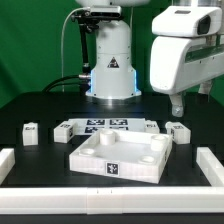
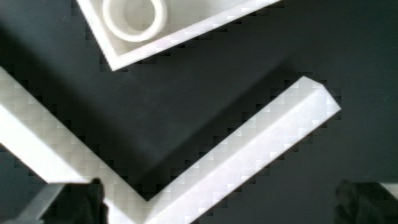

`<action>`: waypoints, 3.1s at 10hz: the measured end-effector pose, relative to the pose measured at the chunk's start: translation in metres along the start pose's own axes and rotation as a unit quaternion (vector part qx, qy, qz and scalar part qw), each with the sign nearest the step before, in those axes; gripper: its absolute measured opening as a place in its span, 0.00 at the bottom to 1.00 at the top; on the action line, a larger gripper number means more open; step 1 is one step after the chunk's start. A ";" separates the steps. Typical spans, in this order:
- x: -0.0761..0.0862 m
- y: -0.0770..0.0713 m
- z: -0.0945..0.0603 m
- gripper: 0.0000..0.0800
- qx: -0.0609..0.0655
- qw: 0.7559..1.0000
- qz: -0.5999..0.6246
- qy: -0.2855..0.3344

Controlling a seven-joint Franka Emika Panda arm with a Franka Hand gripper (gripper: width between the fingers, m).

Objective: Assemble one leg

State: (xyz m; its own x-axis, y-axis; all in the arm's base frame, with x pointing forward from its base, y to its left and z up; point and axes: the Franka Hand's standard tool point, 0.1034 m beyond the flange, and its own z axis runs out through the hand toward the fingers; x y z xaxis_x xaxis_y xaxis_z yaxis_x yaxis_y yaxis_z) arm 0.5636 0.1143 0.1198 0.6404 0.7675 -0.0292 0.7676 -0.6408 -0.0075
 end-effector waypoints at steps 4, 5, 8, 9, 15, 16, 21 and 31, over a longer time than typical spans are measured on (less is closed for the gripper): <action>0.000 0.000 0.000 0.81 0.000 1.000 0.000 0.000; 0.000 0.000 0.000 0.81 0.000 1.000 0.000 0.000; -0.003 0.000 0.002 0.81 -0.002 1.000 -0.010 0.005; -0.014 -0.003 0.006 0.81 -0.008 0.999 -0.028 0.014; -0.070 -0.014 0.040 0.81 -0.015 0.994 -0.103 0.023; -0.070 -0.014 0.040 0.81 -0.015 0.994 -0.103 0.023; -0.108 -0.030 0.061 0.81 -0.010 0.985 -0.173 0.021; -0.149 -0.030 0.099 0.53 0.007 0.977 -0.211 0.020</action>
Offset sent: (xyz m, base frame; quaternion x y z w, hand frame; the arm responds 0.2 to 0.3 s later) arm 0.0000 0.0000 0.0000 0.0000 0.0000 0.0000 1.0000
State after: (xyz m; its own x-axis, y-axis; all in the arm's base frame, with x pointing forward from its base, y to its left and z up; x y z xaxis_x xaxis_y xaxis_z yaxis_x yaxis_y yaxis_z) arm 0.4426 0.0175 0.0255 0.2667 0.9636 0.0183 0.9636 -0.2662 -0.0244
